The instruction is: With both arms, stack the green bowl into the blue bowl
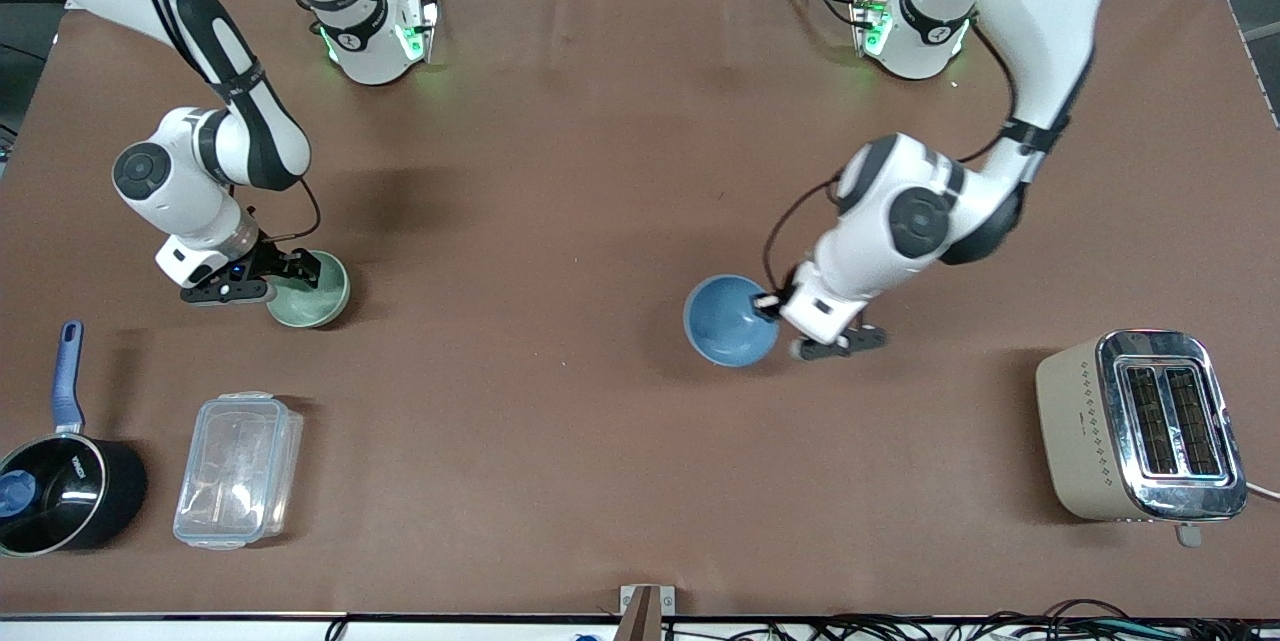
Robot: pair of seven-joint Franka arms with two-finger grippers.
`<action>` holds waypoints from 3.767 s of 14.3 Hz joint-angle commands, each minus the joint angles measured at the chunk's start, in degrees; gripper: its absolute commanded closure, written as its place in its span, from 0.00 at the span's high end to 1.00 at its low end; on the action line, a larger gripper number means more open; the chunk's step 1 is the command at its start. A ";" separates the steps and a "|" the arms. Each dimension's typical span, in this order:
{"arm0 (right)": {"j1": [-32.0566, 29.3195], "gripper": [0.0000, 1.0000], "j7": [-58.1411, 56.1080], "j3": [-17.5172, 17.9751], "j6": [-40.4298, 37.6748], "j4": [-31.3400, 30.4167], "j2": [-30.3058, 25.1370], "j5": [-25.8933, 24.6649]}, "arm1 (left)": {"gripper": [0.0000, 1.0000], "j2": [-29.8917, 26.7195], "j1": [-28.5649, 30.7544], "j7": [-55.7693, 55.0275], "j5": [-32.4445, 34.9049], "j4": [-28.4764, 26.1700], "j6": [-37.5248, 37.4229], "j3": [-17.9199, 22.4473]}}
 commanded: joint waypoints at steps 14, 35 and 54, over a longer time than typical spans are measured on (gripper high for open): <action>0.53 0.00 -0.51 0.43 -17.60 7.23 -5.37 1.82 | 1.00 14.91 -17.44 -14.72 3.98 13.24 0.58 5.11; 20.49 0.00 59.78 25.83 -18.80 31.69 11.49 0.42 | 1.00 -24.62 16.66 31.60 3.19 21.86 -44.59 9.67; 20.93 0.02 59.87 25.65 -13.25 27.65 13.25 -3.80 | 1.00 -33.61 7.61 36.09 -0.33 11.57 -48.81 21.54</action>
